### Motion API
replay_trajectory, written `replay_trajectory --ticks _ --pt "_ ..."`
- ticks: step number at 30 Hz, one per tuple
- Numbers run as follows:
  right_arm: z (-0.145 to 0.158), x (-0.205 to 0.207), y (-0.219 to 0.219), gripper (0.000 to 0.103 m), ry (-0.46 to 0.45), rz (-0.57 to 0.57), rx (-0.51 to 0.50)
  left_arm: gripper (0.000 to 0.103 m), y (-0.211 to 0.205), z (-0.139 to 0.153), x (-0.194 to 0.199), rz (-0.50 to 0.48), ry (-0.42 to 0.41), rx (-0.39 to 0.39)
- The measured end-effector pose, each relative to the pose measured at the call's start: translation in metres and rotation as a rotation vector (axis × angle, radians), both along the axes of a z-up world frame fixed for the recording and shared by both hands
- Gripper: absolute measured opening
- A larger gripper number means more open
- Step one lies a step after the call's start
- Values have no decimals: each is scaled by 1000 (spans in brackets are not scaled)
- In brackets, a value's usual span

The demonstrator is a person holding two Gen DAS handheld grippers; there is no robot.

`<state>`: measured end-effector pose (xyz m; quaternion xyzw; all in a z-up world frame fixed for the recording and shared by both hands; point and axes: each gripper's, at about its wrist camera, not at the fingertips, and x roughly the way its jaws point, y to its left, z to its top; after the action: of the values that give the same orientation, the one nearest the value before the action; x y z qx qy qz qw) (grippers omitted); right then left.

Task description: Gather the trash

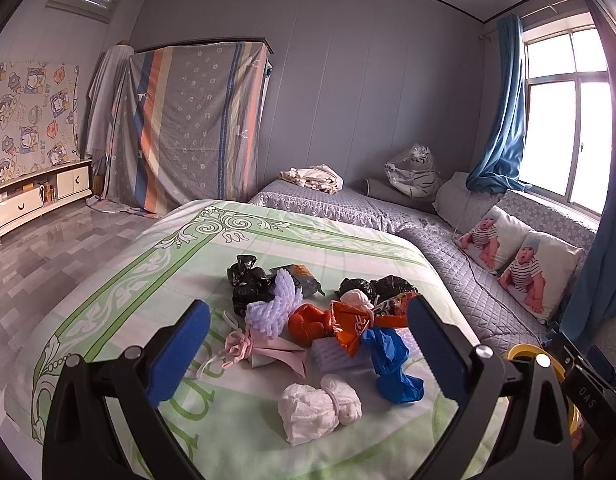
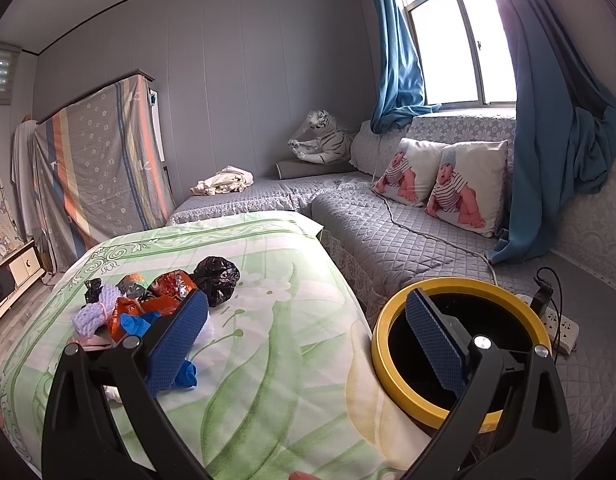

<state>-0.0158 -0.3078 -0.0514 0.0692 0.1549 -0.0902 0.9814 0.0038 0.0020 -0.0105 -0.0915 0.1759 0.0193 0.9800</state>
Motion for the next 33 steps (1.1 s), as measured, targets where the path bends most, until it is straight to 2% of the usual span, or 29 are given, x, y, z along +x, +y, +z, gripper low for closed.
replay_trajectory --ticks 23,28,33 --pt "-2 3 -3 95 -2 -4 16 95 -1 2 3 -6 3 3" --pt "-3 7 -3 95 -22 65 30 95 3 0 10 -11 19 23" --pt "-2 12 7 95 -102 190 11 95 25 -4 25 -4 41 21"
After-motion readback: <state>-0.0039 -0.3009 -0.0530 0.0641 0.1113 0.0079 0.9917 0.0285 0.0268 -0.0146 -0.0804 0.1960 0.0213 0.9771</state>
